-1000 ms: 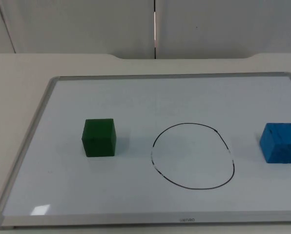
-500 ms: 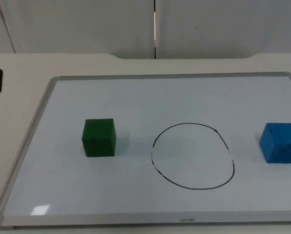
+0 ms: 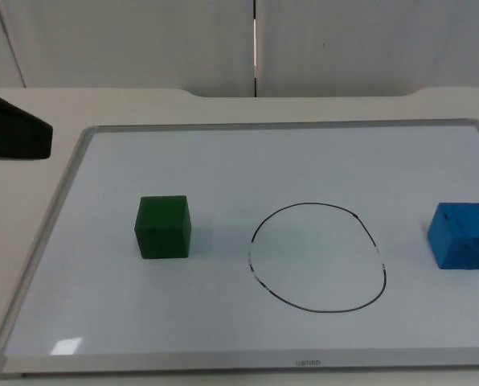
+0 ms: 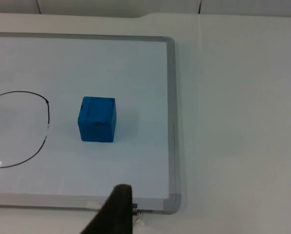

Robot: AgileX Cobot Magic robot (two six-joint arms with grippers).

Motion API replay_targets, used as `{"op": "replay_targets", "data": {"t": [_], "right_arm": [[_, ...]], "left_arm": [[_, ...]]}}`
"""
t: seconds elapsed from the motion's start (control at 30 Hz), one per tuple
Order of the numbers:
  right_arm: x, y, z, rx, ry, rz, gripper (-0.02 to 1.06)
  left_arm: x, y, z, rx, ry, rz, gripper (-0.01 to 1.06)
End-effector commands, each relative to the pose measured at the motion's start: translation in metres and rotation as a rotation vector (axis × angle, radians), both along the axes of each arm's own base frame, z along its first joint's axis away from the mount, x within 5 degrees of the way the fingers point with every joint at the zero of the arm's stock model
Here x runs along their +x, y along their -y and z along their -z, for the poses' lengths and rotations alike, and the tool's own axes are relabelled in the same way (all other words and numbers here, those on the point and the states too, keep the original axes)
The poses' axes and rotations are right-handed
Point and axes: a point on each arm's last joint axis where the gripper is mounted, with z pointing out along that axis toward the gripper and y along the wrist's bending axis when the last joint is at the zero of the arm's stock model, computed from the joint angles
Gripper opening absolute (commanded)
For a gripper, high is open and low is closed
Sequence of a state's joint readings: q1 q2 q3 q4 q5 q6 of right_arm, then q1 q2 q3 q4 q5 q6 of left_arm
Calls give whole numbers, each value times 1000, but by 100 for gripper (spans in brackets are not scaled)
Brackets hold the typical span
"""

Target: Push the two cubes into the marked area.

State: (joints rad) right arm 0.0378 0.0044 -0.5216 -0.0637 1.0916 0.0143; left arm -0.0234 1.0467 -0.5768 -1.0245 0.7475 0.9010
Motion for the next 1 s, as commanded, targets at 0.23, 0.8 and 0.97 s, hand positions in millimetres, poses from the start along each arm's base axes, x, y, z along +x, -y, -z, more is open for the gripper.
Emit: {"op": "replay_targets", "data": {"t": [0.23,0.8,0.97], "right_arm": [[1,0,1,-4,11,5,105],[1,0,1,-4,11,5,105],[1,0,1,-4,11,5,105]], "left_arm": [[7,17,10,7,-24,77,0],[39,46,57,137,-67,-12,0],[47,44,65,162,-71,-68,0]]}}
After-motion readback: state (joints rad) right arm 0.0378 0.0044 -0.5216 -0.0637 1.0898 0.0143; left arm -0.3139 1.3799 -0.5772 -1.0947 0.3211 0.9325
